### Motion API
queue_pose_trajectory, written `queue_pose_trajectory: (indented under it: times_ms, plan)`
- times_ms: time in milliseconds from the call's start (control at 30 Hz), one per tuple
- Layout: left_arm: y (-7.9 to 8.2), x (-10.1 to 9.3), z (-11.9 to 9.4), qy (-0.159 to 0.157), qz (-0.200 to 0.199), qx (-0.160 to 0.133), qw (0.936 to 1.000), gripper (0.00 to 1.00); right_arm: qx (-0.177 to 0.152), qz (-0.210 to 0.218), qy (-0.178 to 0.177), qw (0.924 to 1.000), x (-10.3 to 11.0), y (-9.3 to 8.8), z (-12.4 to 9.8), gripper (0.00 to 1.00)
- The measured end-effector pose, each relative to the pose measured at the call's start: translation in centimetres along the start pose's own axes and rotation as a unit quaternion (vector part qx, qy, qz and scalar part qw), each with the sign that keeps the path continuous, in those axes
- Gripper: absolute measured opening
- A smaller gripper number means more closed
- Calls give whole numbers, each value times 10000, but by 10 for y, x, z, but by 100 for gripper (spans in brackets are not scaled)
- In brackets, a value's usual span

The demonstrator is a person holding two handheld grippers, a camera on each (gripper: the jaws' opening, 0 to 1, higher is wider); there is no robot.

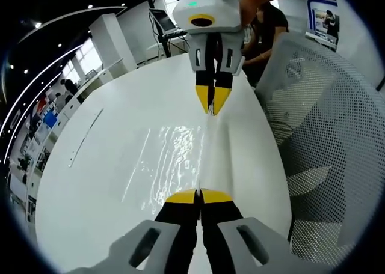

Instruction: Open the resealable bag by pulling the two sides of the seal apart until the entire bag opening is separated and visibly accessible.

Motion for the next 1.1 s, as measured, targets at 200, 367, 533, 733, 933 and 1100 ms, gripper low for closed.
queue_pose_trajectory:
  times_ms: [200, 367, 533, 733, 933, 1100]
  plan:
    - [-6, -4, 1, -51, 63, 129, 9999, 5, -1, -192, 3, 9998, -1, -1, 0, 0]
    - [-6, -6, 2, -60, 53, 177, 9998, 10, -54, -235, 40, 9997, 1, 1, 0, 0]
    - [-4, -6, 5, -79, 95, 190, 9997, 11, -72, -270, 49, 9996, 2, 1, 1, 0]
    - [-2, -4, 8, -79, 144, 196, 9997, 10, -93, -319, 89, 9994, 4, 3, 2, 0]
    - [-2, -2, 8, -71, 162, 200, 9996, 9, -124, -443, 166, 9988, 6, 5, 2, 3]
    - [-1, -3, 8, -73, 164, 202, 9996, 9, -307, -243, 273, 9989, 8, 14, -1, 8]
Point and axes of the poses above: the point that each gripper's makers call its tool centre point, and the gripper's own axes: z roughly forward along the fingers, x roughly to its left, y roughly out of its top, the point moved 2 cm from there along -z, roughly backward along the fingers, and after that the axes turned 13 degrees about -x, right-handed, at the moved point
